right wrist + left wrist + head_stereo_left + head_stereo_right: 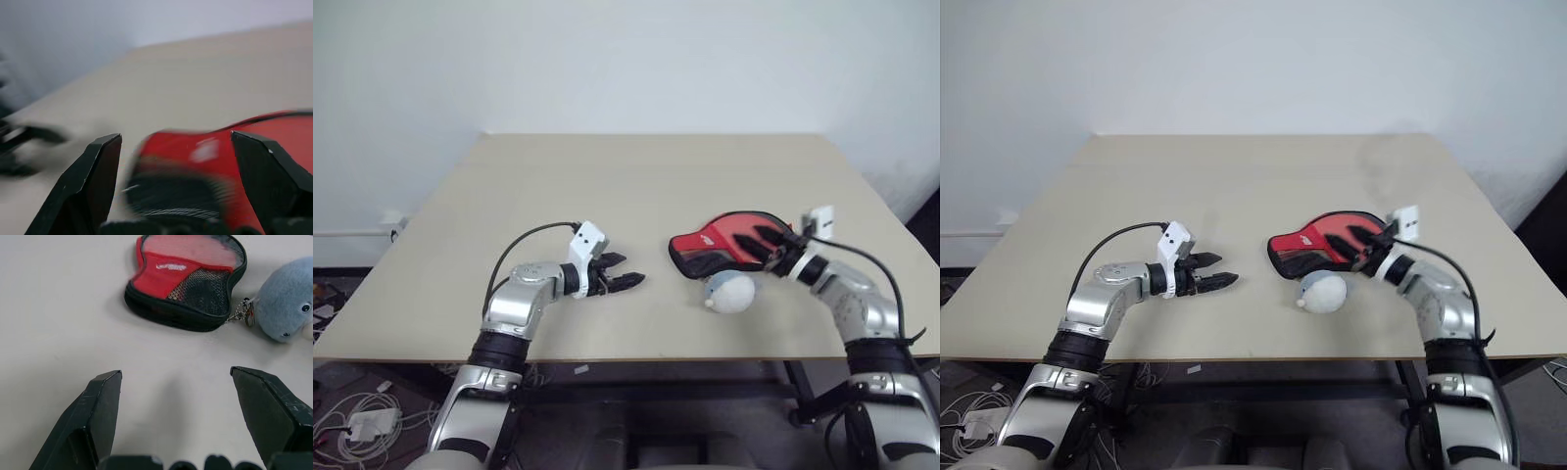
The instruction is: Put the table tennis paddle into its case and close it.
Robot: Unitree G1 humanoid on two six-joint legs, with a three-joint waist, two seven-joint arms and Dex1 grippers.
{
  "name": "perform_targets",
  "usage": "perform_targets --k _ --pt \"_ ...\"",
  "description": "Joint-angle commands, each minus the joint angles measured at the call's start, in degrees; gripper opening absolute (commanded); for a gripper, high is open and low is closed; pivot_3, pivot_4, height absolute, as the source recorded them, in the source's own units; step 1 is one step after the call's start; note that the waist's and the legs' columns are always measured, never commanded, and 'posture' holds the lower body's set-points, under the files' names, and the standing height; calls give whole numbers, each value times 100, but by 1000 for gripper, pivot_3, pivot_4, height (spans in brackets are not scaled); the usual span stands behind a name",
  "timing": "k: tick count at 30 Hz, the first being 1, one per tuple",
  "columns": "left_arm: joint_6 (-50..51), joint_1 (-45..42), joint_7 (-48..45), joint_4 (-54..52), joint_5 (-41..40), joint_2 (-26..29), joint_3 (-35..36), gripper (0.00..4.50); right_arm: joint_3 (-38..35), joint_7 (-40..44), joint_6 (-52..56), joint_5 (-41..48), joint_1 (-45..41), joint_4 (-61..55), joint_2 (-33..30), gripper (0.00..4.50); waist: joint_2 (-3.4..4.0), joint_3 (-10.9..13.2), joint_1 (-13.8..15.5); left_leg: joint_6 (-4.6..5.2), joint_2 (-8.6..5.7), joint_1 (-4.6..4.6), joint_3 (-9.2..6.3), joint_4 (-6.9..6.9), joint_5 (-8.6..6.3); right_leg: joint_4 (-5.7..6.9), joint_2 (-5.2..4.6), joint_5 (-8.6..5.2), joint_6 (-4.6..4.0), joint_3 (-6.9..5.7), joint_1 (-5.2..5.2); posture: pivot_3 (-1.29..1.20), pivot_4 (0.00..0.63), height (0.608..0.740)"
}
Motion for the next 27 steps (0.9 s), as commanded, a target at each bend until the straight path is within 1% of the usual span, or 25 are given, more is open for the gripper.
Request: perform_targets --k 1,2,4,6,9,12,13,15,16,19,21,23,27 --pt "-135 -17 -18 -155 -144 73 173 3790 22 178 472 506 110 -1062 14 3855 -2 1 19 -10 0 -1 0 1 -2 -2 0 3 -4 0 -12 0 0 716" --pt "-168 -14 -8 -144 -149 63 181 3790 2 141 557 574 136 -1163 40 3855 -4 2 37 -27 0 -1 0 2 -9 -2 0 6 -5 0 -13 0 0 716" --pt "-189 -11 -2 -101 -140 62 176 3790 -109 -26 611 579 62 -1103 65 3855 -9 3 70 -32 0 -1 -1 7 -8 -4 0 18 -12 0 -17 0 0 716" --pt "-204 4 -5 -100 -132 66 161 3790 -309 -262 481 456 -144 -707 26 3855 -10 3 113 -37 0 -1 0 6 -5 -7 0 33 -24 0 -22 0 0 716" --pt "-291 23 -47 -121 -136 92 163 3790 -645 -875 3 87 -611 284 -53 3855 -10 3 143 -47 0 -6 2 3 3 -6 2 52 -38 3 -37 0 0 716" --pt "-346 30 -107 -77 -145 138 175 3790 -696 -1115 -287 -208 -844 829 -131 3855 -11 3 150 -54 1 -11 3 -10 24 -6 8 60 -46 5 -50 0 0 716" --pt "-349 51 -156 -74 -167 168 185 3790 -674 -908 -243 -105 -749 585 -147 3855 -11 3 150 -56 6 -12 3 -12 27 -6 18 60 -46 8 -53 0 0 716" --pt "-278 79 -254 -61 -242 217 214 3790 -674 -774 -164 15 -652 285 -109 3855 -11 3 139 -60 17 -15 5 -16 33 -6 39 60 -45 18 -60 0 0 716" --pt "-305 87 -289 -23 -243 265 224 3790 -680 -833 -154 10 -654 264 -55 3855 -11 3 135 -39 21 -16 5 -20 46 -5 46 61 -44 19 -63 0 0 716" --pt "-641 86 -164 255 -54 403 238 3790 -545 -344 -152 87 -548 131 -61 3855 -10 3 131 -41 32 -15 8 -40 52 -3 60 61 -44 31 -68 0 0 716" --pt "-764 93 -187 385 -40 514 274 3790 -337 217 39 214 -449 -173 -192 3855 -10 4 133 -42 38 -15 12 -40 53 -2 69 61 -44 31 -74 0 0 716" --pt "-837 154 -187 494 -85 617 357 3790 -60 796 108 153 -398 -333 -458 3855 -9 5 136 -42 42 -15 13 -37 53 -3 72 61 -45 29 -76 0 0 716" --pt "-951 483 -132 475 -115 670 479 3790 105 1205 136 137 -424 -353 -668 3855 -10 4 141 -51 45 -14 10 -21 47 -10 62 63 -51 29 -72 0 0 716"
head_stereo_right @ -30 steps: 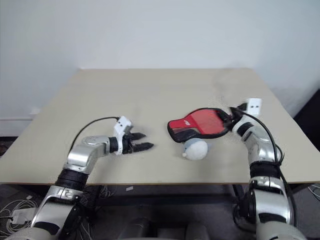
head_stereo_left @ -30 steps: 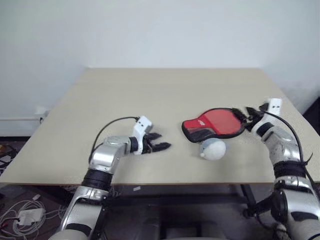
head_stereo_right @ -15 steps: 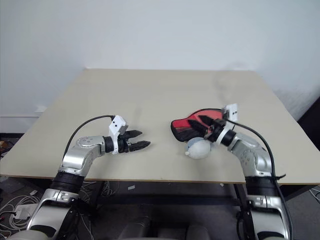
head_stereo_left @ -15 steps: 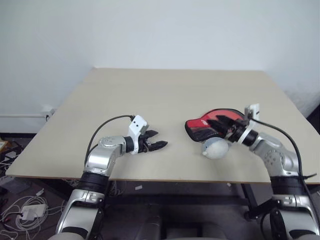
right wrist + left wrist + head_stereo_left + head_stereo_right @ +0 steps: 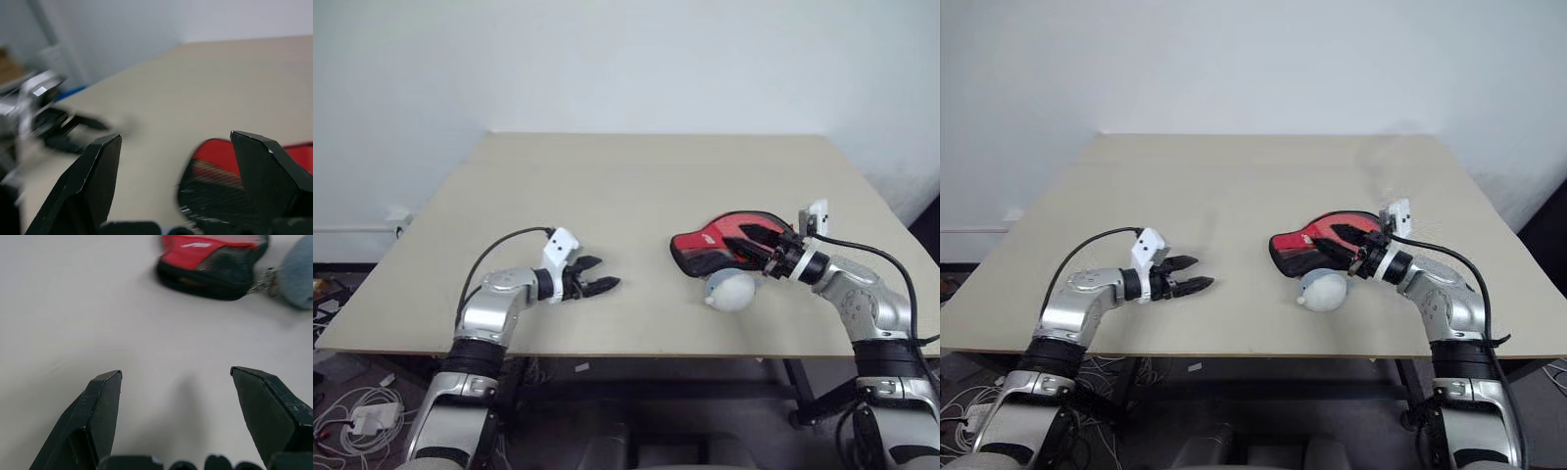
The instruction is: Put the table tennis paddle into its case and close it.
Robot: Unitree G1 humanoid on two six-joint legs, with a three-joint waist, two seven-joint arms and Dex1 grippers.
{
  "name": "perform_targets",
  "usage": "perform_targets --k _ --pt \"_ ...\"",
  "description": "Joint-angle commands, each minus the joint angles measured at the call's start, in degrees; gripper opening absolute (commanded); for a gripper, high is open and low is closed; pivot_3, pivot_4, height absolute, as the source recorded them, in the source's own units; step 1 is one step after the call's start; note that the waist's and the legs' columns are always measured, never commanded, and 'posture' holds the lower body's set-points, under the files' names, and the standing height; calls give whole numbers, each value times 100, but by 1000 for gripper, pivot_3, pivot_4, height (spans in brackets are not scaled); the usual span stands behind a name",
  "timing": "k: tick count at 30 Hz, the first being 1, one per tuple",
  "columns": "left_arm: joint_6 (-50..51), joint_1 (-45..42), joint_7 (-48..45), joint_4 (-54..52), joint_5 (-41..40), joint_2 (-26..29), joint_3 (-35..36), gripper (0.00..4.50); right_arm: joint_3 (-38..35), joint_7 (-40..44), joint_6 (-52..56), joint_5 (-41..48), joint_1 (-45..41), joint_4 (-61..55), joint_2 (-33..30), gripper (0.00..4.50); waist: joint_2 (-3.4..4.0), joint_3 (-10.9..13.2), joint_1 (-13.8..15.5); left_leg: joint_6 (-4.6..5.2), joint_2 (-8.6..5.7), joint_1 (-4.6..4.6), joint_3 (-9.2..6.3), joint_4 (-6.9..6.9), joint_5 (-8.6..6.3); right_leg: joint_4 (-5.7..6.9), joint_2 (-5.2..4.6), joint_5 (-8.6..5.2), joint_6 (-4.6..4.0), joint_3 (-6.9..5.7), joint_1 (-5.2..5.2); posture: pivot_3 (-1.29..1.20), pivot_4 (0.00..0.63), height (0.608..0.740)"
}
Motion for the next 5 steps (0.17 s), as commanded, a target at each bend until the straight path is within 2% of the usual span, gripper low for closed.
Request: perform_targets --k 1,5 --pt "-70 243 20 -179 -96 39 166 3790 -9 282 -1 92 -113 -252 -115 3855 -1 0 2 -15 -1 0 1 3 -9 0 -5 3 -4 0 0 0 0 716" --pt "-95 420 28 -208 -28 -1 117 3790 9 193 -55 36 -167 -225 -9 3855 -6 2 4 -19 4 0 1 7 -10 1 -6 12 -19 -1 -2 0 0 716"
